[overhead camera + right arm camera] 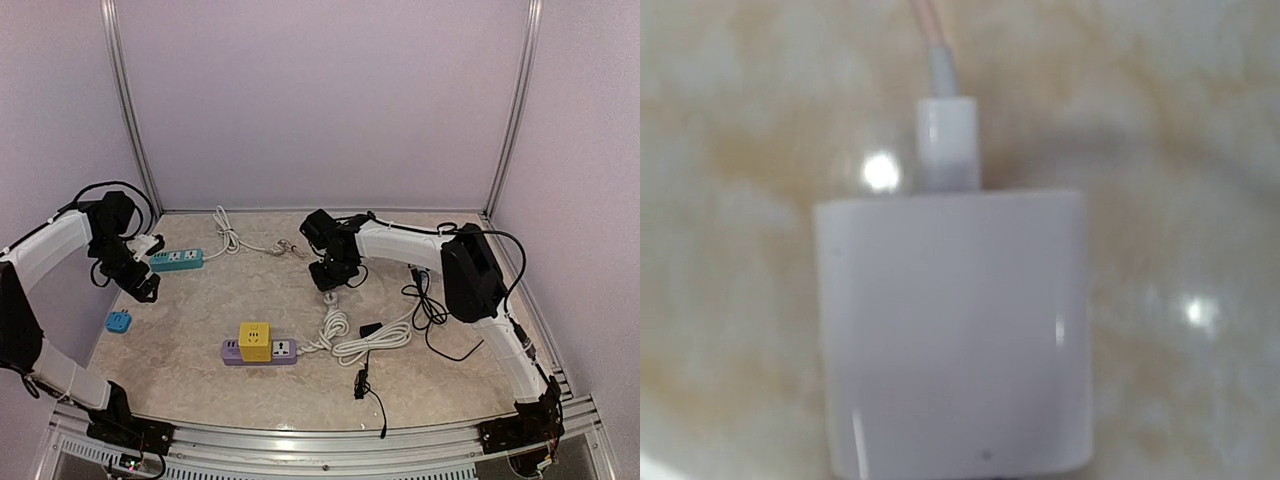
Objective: Insert the plug
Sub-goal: Pick up the plug from the center of the board.
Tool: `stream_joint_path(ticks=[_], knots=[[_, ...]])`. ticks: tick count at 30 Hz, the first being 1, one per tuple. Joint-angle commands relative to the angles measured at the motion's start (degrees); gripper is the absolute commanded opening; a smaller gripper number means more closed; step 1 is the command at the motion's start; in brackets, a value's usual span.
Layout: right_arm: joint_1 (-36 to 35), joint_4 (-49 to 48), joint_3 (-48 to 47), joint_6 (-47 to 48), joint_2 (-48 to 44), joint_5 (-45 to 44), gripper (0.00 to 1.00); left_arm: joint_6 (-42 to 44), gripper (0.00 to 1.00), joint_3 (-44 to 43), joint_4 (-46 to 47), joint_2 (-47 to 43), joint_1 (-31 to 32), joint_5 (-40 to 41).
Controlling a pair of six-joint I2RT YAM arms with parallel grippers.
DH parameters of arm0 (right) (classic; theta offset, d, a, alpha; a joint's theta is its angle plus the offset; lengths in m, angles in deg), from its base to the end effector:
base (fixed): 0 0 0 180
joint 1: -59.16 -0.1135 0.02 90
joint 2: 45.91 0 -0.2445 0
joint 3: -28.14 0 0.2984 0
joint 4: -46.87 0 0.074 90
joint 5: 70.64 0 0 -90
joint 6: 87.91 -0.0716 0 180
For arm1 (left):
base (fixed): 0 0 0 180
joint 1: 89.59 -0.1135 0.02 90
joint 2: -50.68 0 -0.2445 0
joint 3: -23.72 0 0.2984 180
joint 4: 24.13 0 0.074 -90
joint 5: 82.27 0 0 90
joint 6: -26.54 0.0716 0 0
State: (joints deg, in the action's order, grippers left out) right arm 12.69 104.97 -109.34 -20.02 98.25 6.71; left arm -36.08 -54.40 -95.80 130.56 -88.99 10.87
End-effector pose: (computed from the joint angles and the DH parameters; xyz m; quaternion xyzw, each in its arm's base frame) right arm 0.4080 0.4067 0.0918 -0.1811 0.9532 0.0334 0.2398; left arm 0.3168 0.0006 0.2056 0.2353 0.9608 0.0597 0.1338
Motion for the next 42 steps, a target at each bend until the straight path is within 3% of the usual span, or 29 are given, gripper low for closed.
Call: stream_joint_path(ticks=[1,13,18,22,26,30,32,42], knots=[[0.32,-3.26,7.82,0.78,-8.09,4.14,0.0,1.12,0.99,3.5,2.5,-3.35,-2.86,1.44],[-0.63,-17.17,23.48,5.68,-22.01,4.45,0.0,2.6,0.98,-2.67,-0.41,-3.82,-2.78,-9.8],[-5.4,-33.98,35.19,15.54,-32.31,1.8,0.0,3.48,0.98,-15.14,-7.33,-3.09,-1.17,-25.89],[-9.94,-46.71,40.26,20.71,-37.29,-0.82,0.0,2.67,0.99,-25.71,-8.04,-2.02,5.97,-33.74],[-14.68,-54.53,39.48,24.94,-36.84,-3.89,0.0,-3.43,0.99,-32.6,-6.69,0.67,11.93,-39.42],[-16.95,-56.29,35.04,25.22,-34.39,-5.6,0.0,-13.1,0.99,-32.8,-3.03,3.47,14.44,-44.94],[-17.76,-56.46,33.58,25.99,-33.5,-6.06,0.0,-13.96,0.99,-32.97,-3.51,4.41,15.32,-47.46],[-20.31,-60.37,33.34,30.79,-33.1,-7.32,0.0,-19.41,0.97,-28.53,1.79,5.35,18.32,-45.32]])
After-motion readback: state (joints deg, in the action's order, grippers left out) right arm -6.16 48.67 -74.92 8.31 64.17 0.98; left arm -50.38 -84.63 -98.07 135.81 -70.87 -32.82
